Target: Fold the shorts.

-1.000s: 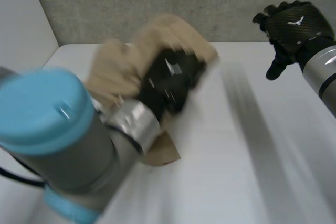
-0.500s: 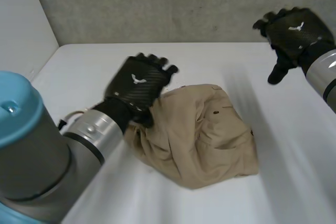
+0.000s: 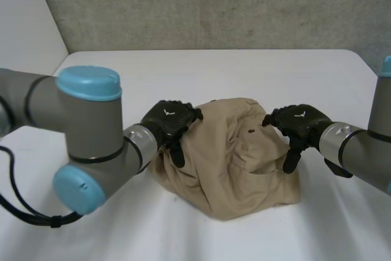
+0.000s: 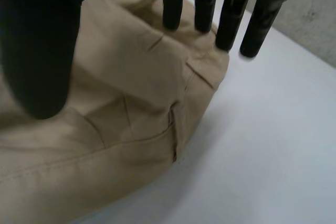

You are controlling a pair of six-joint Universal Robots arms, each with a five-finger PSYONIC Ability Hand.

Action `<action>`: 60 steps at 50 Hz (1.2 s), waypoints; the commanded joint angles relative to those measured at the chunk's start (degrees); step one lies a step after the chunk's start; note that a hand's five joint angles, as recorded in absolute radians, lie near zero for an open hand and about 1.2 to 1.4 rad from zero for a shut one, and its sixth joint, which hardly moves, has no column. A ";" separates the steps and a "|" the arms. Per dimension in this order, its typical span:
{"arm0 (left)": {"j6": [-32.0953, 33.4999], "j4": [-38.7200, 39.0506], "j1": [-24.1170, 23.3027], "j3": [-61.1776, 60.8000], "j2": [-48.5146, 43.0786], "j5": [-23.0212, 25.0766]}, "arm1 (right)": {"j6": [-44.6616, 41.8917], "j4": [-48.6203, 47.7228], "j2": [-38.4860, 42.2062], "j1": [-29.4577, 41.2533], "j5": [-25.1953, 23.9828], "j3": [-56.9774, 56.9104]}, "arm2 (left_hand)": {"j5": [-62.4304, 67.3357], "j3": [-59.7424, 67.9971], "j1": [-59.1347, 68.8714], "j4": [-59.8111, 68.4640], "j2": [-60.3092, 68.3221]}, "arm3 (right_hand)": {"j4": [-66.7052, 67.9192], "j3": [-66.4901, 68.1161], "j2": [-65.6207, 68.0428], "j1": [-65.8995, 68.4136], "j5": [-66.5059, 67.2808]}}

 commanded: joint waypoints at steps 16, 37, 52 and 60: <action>0.14 4.44 1.83 -3.45 17.33 -8.42 | 0.54 -7.84 -9.62 -0.09 0.67 -0.97 | 65.12 64.55 64.71 64.84 64.71 | 66.36 66.80 67.31 69.50 66.12; -9.18 4.45 1.66 -1.61 49.36 -8.34 | 0.45 -1.43 -37.23 0.00 6.47 -16.96 | 65.12 64.55 64.71 64.84 64.71 | 66.36 66.80 67.31 69.50 66.12; -10.23 3.83 1.75 -11.19 29.72 -8.42 | -5.43 1.12 -16.96 3.51 6.55 -17.31 | 65.12 64.55 64.71 64.84 64.71 | 66.36 66.80 67.31 69.50 66.12; -10.15 8.21 3.24 -8.04 10.37 -8.42 | -7.46 -4.66 0.44 3.95 7.61 -19.59 | 65.12 64.55 64.71 64.84 64.71 | 66.36 66.80 67.31 69.50 66.12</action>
